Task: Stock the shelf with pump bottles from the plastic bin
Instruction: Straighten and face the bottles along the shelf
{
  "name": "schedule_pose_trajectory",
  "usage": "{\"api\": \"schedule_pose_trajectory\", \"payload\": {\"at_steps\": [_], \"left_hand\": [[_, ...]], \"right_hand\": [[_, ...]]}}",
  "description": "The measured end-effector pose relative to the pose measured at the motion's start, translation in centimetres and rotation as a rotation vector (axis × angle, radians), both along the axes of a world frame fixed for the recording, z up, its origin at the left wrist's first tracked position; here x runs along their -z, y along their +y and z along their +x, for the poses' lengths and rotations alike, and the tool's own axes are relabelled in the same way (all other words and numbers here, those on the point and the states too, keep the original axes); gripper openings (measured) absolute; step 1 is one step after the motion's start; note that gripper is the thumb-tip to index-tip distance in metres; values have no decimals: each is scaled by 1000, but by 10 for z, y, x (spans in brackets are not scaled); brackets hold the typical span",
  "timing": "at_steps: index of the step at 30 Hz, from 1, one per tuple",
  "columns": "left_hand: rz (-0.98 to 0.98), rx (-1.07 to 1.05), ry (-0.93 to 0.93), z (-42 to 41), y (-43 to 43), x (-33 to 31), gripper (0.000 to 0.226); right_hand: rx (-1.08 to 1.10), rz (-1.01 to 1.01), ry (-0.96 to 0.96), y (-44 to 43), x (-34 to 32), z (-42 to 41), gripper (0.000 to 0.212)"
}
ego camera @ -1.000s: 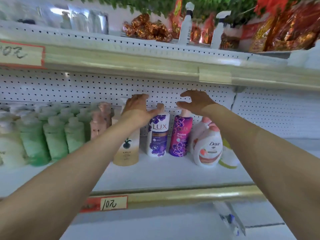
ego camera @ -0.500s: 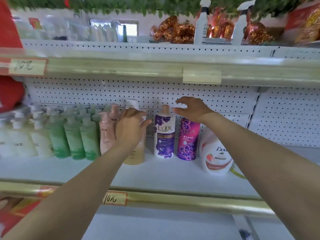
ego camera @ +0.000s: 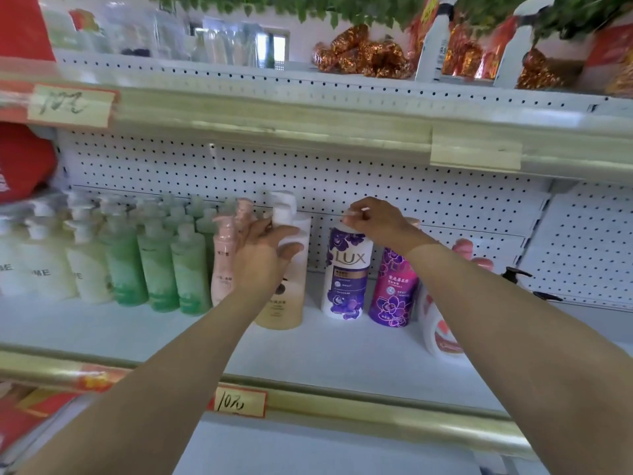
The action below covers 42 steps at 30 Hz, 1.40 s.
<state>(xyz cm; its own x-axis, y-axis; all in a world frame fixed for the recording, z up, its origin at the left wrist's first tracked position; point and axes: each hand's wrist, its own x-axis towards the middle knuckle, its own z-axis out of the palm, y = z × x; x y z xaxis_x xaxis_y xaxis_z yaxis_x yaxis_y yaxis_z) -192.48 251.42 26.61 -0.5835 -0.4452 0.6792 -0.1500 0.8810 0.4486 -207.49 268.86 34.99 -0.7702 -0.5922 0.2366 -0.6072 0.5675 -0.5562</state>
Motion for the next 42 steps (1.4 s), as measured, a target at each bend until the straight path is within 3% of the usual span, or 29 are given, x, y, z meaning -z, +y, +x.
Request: {"api": "schedule_pose_trajectory", "payload": {"at_steps": [5,11,22,26,30,34,38,42], "left_hand": [[-24,-26,-31,-8,-9,8,35],[-47,-73,-59,-15,-10,8,24],[-48,-66,-31,-10,-6,7,25],[-74,-64,1,-8,-5,8,33],[-59,-41,13,-6,-3,11,38],[29,-15,36,-5,3,4,24],[-7,-47,160,-1,19,0,43],[-13,81,303,-5,57,-17,52]], "right_hand": [[39,-141,-48,3,1,-3,19],[-19,-151,-54,3,-3,7,24],[-126,-116,-142,0,-8,10,24],[-152,-112,-182,4,-9,9,22],[-124,-99,-99,1,-6,13,20],[-137,-122,-135,10,-10,16,35],[-68,-361,-73,43,-36,9,41],[36,-268,-18,73,-44,-10,52]]}}
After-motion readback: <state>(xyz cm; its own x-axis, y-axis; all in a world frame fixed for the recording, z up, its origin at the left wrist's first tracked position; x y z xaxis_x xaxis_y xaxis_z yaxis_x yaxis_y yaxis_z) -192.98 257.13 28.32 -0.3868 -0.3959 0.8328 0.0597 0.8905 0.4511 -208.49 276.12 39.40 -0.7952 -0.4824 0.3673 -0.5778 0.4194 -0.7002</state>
